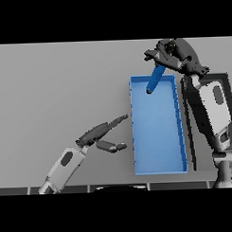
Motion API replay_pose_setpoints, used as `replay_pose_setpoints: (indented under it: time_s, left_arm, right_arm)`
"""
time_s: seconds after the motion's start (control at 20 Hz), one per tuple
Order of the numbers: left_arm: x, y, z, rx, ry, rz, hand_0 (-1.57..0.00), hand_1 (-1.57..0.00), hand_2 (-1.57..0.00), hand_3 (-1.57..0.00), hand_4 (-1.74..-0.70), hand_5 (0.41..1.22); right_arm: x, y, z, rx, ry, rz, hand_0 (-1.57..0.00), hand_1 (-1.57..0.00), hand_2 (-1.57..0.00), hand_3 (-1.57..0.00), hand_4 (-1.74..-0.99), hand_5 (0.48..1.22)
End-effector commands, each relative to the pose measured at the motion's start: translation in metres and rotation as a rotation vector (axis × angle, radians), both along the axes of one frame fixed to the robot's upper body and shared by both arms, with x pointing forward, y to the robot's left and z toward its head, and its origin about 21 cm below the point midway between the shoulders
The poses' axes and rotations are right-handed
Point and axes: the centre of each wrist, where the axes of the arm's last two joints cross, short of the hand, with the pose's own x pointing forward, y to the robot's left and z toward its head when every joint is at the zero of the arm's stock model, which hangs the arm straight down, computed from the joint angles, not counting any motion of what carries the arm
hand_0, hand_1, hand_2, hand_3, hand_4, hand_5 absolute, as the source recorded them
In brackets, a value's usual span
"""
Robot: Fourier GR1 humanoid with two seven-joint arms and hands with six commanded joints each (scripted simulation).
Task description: Pick up the blue pipe and place it into the blue bin.
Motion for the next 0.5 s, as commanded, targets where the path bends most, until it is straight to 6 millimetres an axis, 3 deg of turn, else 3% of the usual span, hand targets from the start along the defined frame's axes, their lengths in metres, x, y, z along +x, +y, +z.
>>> replay_pose_setpoints:
  time_s: [0.0,0.35,0.45]
  left_arm:
    - [-0.002,-0.005,0.003,-0.016,0.004,-0.001,0.00,0.00,0.00,0.00,-0.89,0.483]
    - [-0.005,-0.005,0.000,-0.011,0.004,0.003,0.00,0.00,0.00,0.00,-0.88,0.463]
    - [-0.006,-0.004,0.000,-0.017,0.008,0.005,0.00,0.00,0.00,0.00,-0.88,0.464]
  right_arm:
    - [-0.003,-0.002,-0.014,-0.009,0.037,-0.022,-1.57,-1.57,-1.57,-1.57,-1.740,1.122]
    - [-0.016,-0.021,-0.092,-0.117,0.389,-0.161,-1.57,-1.57,-1.57,-1.57,-1.741,1.122]
    - [-0.019,-0.026,-0.107,-0.147,0.420,-0.169,-1.57,-1.57,-1.57,-1.57,-1.655,1.124]
